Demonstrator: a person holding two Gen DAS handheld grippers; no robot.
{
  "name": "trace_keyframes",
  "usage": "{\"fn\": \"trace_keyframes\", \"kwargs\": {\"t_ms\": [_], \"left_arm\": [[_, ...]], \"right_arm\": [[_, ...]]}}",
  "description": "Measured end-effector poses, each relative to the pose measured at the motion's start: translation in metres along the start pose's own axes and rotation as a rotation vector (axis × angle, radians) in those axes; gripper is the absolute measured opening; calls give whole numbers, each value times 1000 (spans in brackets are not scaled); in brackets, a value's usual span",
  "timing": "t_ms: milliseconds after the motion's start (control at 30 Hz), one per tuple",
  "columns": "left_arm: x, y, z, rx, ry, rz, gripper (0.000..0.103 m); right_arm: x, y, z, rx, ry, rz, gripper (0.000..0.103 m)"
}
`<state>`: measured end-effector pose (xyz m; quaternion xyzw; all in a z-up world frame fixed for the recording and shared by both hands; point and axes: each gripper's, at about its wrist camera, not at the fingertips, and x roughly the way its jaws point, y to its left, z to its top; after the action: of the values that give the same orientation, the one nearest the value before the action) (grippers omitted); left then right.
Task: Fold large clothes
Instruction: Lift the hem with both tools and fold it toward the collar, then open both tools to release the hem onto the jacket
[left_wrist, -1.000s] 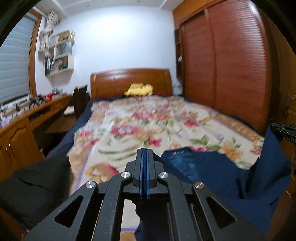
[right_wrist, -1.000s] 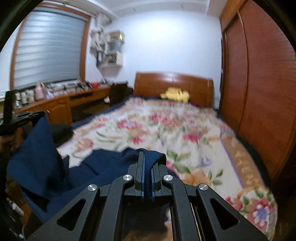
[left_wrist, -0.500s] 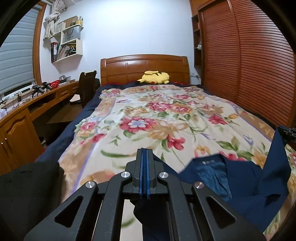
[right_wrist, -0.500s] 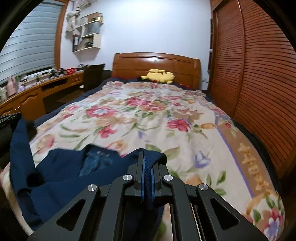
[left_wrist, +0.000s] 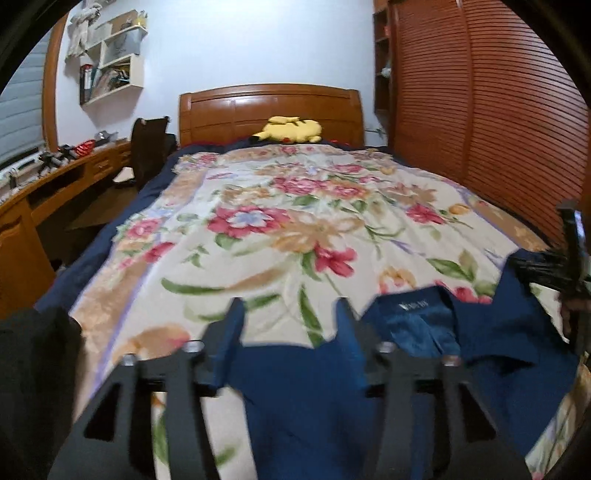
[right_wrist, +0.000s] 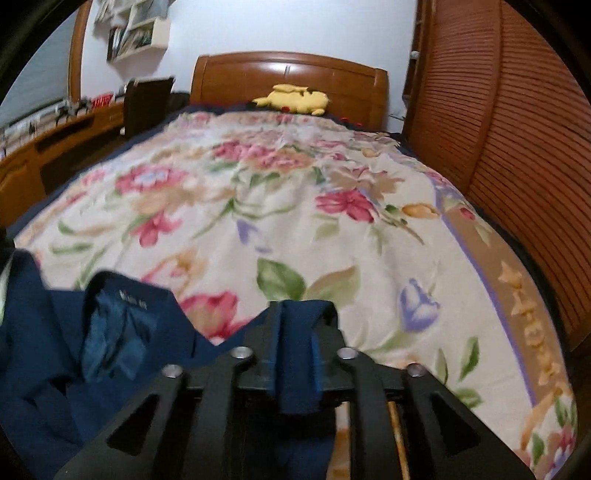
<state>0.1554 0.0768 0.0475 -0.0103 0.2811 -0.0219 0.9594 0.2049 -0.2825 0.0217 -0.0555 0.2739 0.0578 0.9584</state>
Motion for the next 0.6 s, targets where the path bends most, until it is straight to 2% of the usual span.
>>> {"fn": "trace_keyframes", "kwargs": {"t_ms": [33,67,233,300,367,600], "left_arm": [[-6,-1,-6,-5,-3,-20,77],[-10,-2,-11,-11,-8,-33,84],[-35,-8,-43,-21,1,-58,86],[-43,-10,-54,-12,6,-43,86],[-48,-11,-62,0,3,-37,86],[-53,-5,-81,6,8,-53,86]], "right_arm": [[-2,1,0,-1,0,15,57],[-6,2,0,-6,-4,20,66],[-40,14,-7,-49,-38,23,69],[-53,13,-14,-66,-40,29,71],[-61,13,-22,-88,-46,28,79],[-81,33,-45,-173,-27,140,81]]}}
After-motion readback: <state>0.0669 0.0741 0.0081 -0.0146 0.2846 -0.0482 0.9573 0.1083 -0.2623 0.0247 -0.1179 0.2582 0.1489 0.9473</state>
